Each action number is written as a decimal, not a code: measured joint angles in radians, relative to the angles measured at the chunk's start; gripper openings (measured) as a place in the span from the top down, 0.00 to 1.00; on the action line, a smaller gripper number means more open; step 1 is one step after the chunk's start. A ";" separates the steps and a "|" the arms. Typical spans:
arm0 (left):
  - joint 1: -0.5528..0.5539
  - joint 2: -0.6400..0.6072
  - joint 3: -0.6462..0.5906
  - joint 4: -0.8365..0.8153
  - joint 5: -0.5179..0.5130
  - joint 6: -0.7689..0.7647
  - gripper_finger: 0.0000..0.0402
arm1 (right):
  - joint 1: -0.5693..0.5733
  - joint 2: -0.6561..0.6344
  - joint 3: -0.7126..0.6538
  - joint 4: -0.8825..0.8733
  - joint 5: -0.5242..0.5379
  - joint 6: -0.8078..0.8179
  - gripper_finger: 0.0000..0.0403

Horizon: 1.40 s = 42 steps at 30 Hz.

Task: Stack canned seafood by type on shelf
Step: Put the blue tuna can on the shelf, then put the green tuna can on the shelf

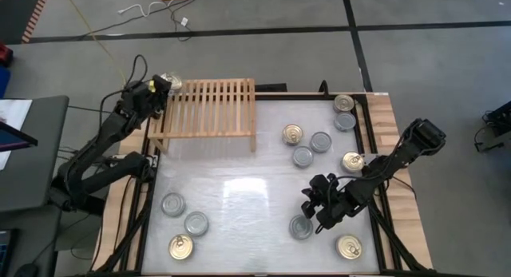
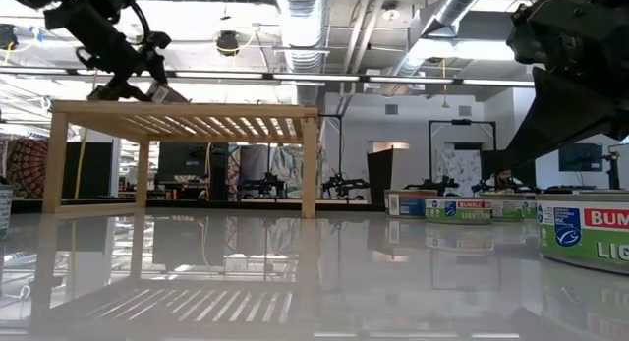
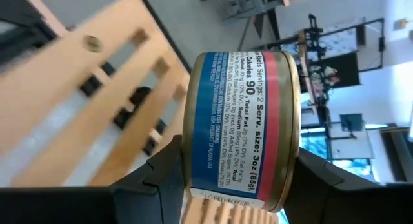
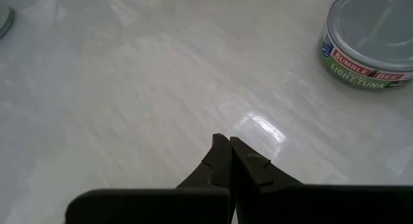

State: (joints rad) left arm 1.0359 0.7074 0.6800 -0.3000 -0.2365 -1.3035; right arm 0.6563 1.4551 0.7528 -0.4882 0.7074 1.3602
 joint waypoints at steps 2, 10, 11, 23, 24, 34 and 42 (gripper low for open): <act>0.000 -0.009 0.000 -0.013 0.000 -0.002 0.54 | 0.000 0.000 0.000 0.005 0.000 0.000 0.95; 0.001 0.006 0.001 -0.035 -0.037 -0.017 0.48 | 0.000 0.000 0.000 0.019 0.000 0.001 0.95; 0.001 0.009 0.001 -0.032 -0.039 -0.012 0.45 | 0.000 0.000 0.000 0.019 0.000 0.001 0.95; 0.001 0.014 0.003 -0.031 0.043 -0.077 0.38 | 0.000 0.000 0.000 0.018 0.000 -0.006 0.95; 0.001 0.014 0.003 -0.031 0.070 -0.088 0.38 | 0.000 0.000 0.000 0.018 0.000 -0.006 0.95; -0.013 0.000 0.005 -0.107 0.230 -0.133 0.38 | 0.009 0.000 0.000 0.048 -0.001 -0.007 0.95; -0.039 -0.081 0.004 -0.074 0.232 -0.162 0.38 | 0.011 0.000 0.000 0.048 -0.002 -0.011 0.95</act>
State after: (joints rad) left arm 0.9966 0.6262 0.6842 -0.3738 -0.0042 -1.4660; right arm 0.6672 1.4551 0.7528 -0.4400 0.7059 1.3494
